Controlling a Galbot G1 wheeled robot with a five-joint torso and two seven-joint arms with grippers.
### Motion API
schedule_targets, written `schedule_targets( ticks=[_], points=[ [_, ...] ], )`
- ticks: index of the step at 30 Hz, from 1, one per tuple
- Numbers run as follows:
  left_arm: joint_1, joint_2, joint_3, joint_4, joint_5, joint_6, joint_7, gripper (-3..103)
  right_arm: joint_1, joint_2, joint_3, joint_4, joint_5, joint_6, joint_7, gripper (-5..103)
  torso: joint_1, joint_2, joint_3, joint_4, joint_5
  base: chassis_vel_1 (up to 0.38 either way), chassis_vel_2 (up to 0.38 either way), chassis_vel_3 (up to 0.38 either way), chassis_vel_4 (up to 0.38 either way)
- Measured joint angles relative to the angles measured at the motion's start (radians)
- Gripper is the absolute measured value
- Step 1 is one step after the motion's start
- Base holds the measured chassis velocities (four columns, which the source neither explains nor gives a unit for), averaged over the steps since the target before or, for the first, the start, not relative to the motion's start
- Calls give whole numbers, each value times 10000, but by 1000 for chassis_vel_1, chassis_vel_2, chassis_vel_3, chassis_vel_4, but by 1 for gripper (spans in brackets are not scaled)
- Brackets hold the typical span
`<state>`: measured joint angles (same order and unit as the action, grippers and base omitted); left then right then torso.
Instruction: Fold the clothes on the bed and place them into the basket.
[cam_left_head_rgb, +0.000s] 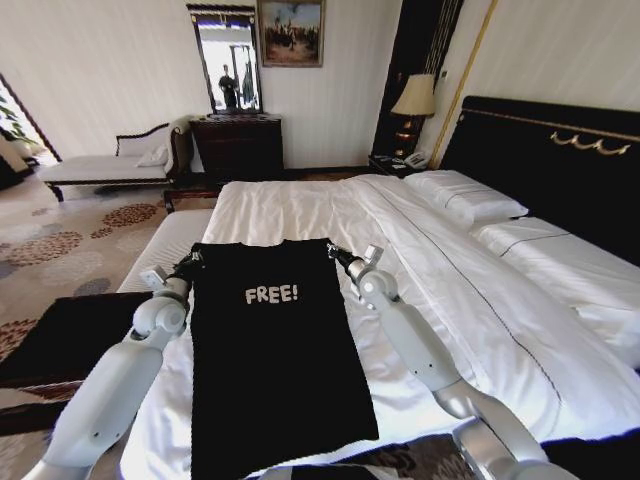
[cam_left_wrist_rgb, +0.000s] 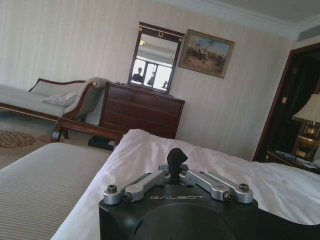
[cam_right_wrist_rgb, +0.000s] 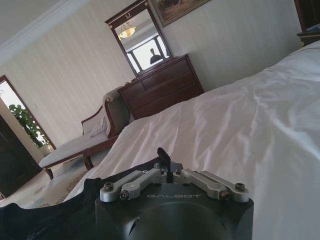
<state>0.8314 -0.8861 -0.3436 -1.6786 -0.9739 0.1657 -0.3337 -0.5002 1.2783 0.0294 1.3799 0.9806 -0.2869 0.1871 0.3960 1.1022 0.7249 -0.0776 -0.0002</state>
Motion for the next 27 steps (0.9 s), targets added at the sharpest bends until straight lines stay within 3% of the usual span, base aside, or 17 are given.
schedule_targets(
  ticks=[15,23,27],
  points=[
    [-2658,-1096,2135,3292,357,-318,552,1,1995,733,-507,-3796,-994,1019,-618,0,3,-3,2,-7,2,0,0,0,0],
    [-3223,-1550,2355,4549,616,-592,766,1,2529,1099,-512,-4976,-1508,1436,-875,0,4,-3,0,3,1,0,0,0,0],
    [-3218,-1776,2283,4672,715,-728,772,1,2277,1152,-499,-4963,-1685,1660,-895,0,3,-1,-1,-9,4,0,0,0,0]
  ],
)
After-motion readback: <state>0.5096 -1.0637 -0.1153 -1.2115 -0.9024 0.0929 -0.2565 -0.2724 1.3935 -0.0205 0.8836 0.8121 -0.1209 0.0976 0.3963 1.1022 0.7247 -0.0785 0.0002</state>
